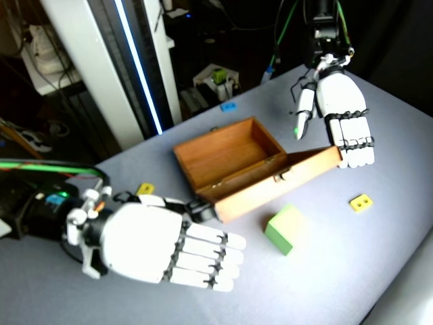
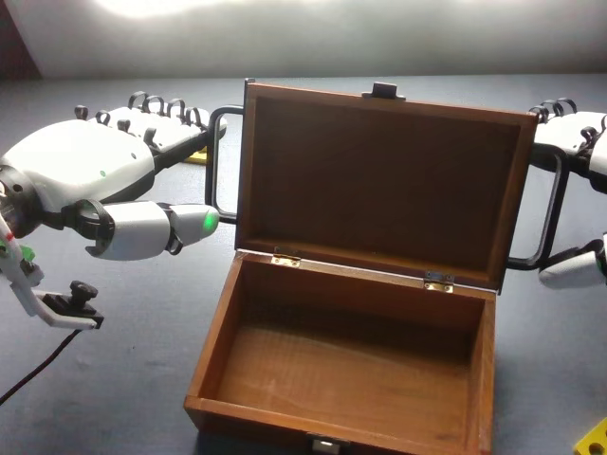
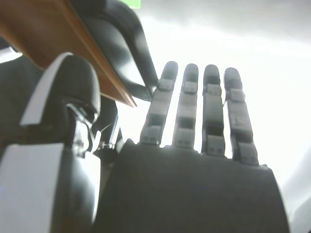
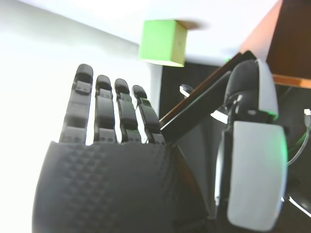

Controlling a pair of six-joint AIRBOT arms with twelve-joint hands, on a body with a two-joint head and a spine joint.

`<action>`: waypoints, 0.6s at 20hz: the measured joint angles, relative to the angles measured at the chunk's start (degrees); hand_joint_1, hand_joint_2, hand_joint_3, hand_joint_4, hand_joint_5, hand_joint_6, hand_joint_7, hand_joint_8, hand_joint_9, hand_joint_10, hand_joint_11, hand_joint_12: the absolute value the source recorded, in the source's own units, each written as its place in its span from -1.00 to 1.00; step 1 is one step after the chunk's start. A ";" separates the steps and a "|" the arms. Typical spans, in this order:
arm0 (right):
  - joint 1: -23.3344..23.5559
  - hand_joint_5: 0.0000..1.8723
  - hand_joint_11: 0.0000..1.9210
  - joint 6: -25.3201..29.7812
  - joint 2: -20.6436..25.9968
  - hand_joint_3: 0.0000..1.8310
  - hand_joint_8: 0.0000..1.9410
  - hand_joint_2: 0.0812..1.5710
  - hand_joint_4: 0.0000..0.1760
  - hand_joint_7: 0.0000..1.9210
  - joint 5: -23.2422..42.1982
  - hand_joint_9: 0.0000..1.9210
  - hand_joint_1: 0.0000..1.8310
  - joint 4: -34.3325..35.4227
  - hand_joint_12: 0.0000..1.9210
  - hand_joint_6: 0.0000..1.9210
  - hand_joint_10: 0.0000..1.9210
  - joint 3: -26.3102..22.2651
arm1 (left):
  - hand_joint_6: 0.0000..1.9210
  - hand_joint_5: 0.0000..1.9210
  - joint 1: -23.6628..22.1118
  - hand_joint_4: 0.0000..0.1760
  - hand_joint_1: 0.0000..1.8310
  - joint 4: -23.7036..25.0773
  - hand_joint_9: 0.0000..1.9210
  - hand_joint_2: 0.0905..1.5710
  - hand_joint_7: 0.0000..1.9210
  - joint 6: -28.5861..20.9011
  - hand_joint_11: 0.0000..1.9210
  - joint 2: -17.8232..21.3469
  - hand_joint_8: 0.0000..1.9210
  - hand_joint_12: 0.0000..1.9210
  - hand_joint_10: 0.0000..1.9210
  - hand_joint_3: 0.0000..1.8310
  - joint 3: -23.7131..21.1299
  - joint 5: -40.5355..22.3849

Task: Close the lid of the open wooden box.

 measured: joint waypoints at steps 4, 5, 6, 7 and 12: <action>0.00 -0.99 -0.92 0.17 1.95 -1.00 -1.00 0.24 -1.00 -1.00 3.15 -1.00 0.02 -1.46 -0.99 -1.00 -1.00 -2.47 | -1.00 -1.00 1.01 -1.00 -1.00 -0.24 -0.98 0.77 -1.00 -0.55 -1.00 0.39 -1.00 -1.00 -1.00 -0.99 -0.96 -1.42; -0.15 -1.00 -0.94 0.22 2.38 -1.00 -1.00 0.26 -1.00 -1.00 4.15 -1.00 0.02 -1.64 -1.00 -1.00 -1.00 -3.21 | -1.00 -1.00 1.31 -1.00 -1.00 -0.31 -0.98 0.76 -1.00 -0.66 -1.00 0.63 -1.00 -1.00 -1.00 -0.99 -1.42 -1.73; -0.50 -1.00 -0.98 0.28 2.80 -1.00 -1.00 0.26 -1.00 -1.00 5.44 -1.00 0.11 -2.05 -1.00 -1.00 -1.00 -3.91 | -1.00 -1.00 1.55 -1.00 -1.00 -0.26 -0.96 0.73 -1.00 -0.70 -0.99 0.76 -1.00 -1.00 -0.99 -1.00 -1.53 -2.23; -0.66 -1.00 -0.97 0.37 3.15 -1.00 -1.00 0.27 -1.00 -1.00 6.21 -1.00 0.07 -2.56 -1.00 -1.00 -1.00 -4.59 | -1.00 -1.00 1.92 -1.00 -1.00 -0.33 -0.95 0.71 -1.00 -0.72 -0.93 1.07 -1.00 -0.97 -0.99 -1.00 -1.86 -2.84; -0.66 -1.00 -0.98 0.20 4.94 -0.99 -1.00 0.32 -0.58 -1.00 10.10 -1.00 -0.08 -6.58 -0.99 -1.00 -1.00 -7.91 | -0.99 -0.97 4.00 -1.00 -1.00 -2.25 -0.94 0.82 -0.97 -0.72 -0.93 2.05 -0.99 -0.96 -0.99 -0.98 -3.45 -5.75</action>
